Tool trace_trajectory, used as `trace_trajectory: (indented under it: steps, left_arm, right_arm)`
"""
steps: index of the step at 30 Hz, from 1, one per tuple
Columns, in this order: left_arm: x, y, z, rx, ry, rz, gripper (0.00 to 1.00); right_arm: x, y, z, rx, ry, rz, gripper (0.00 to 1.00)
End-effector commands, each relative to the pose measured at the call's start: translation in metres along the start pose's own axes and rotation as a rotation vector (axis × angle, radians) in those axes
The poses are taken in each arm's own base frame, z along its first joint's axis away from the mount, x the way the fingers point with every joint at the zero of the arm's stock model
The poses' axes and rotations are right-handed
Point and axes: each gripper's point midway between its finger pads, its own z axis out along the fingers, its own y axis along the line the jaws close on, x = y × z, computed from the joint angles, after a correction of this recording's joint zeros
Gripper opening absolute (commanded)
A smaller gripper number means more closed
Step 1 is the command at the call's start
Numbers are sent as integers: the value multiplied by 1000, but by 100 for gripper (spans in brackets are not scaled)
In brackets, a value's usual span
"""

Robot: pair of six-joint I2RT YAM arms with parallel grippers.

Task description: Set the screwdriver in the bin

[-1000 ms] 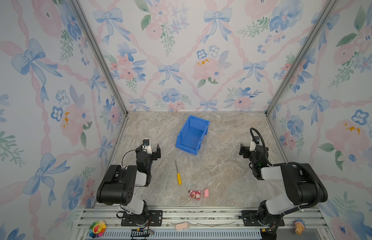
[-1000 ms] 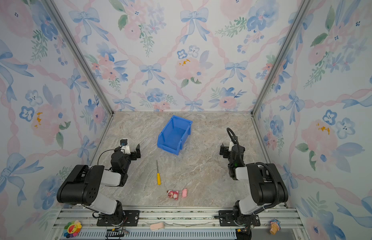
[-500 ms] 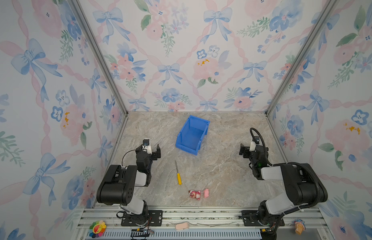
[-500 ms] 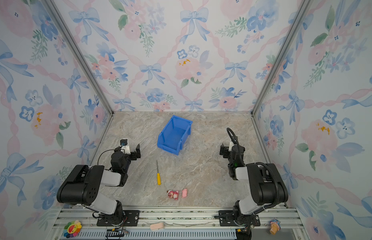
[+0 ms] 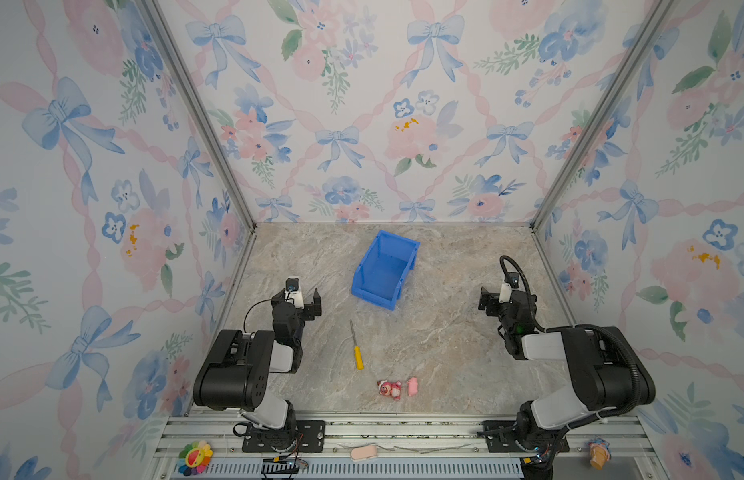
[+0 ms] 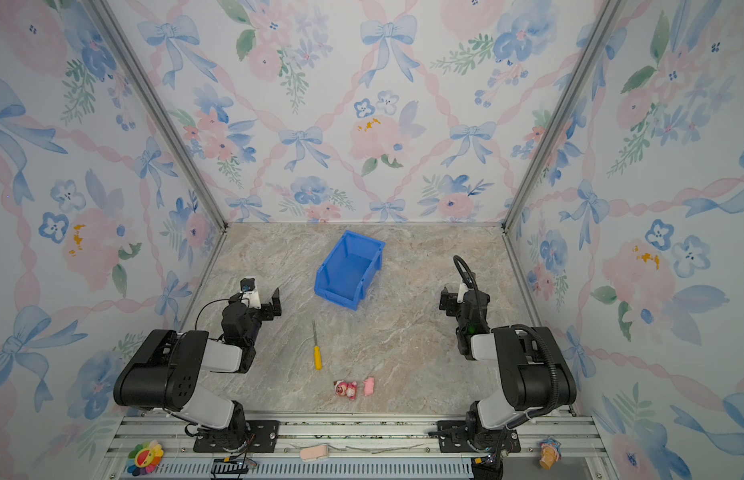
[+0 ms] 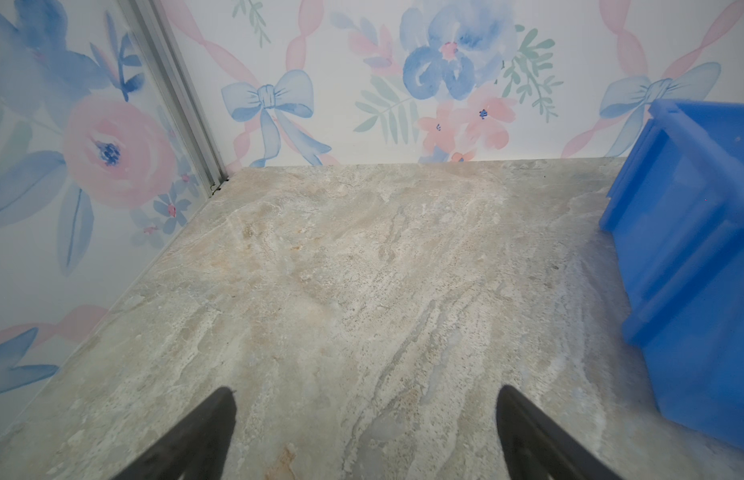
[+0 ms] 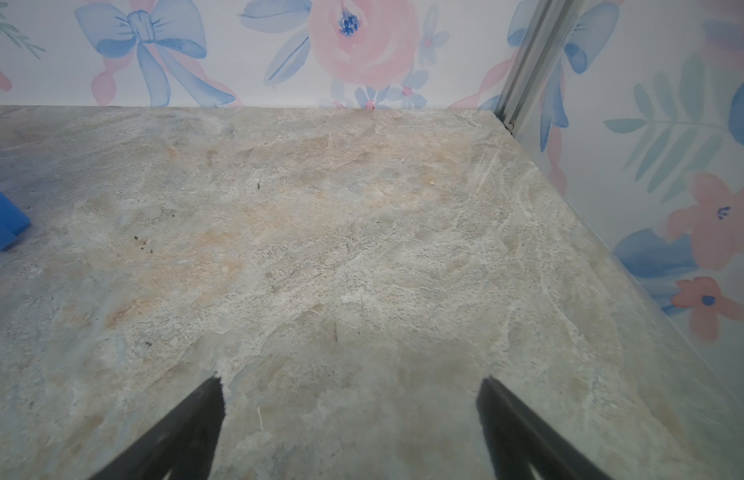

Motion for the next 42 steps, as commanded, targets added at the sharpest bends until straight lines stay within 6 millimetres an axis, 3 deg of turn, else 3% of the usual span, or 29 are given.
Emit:
trace_trajectory:
  steps: [1, 11, 15, 21, 26, 29, 33, 38, 42]
  left_arm:
    - [-6, -4, -2, 24, -28, -4, 98]
    - [-17, 8, -11, -43, -56, -27, 98]
    - [-23, 10, -13, -48, -25, -30, 98]
    - [-16, 27, -16, -155, 87, -75, 98]
    - [-31, 7, -16, -107, 142, -98, 98]
    - [-40, -3, -21, -90, 188, -155, 98]
    - [-35, -27, -28, -1, 358, -268, 98]
    - [-24, -61, -44, 124, 467, -356, 98]
    - [-16, -80, -62, 140, 542, -338, 98]
  right_arm:
    - [-20, 1, 1, 10, -25, -6, 97]
    - [-33, 3, -18, 14, -40, -24, 97]
    - [-29, 9, -28, 6, 47, -63, 97]
    - [-64, 40, -63, 23, 40, -194, 97]
    - [-81, 38, -85, 133, 186, -204, 97]
    - [-87, 54, -102, 116, 195, -222, 97]
    - [-96, 69, -125, 128, 159, -192, 97]
    - [-84, 61, -138, 200, 263, -62, 97]
    - [-75, 86, -144, 127, 305, -85, 97]
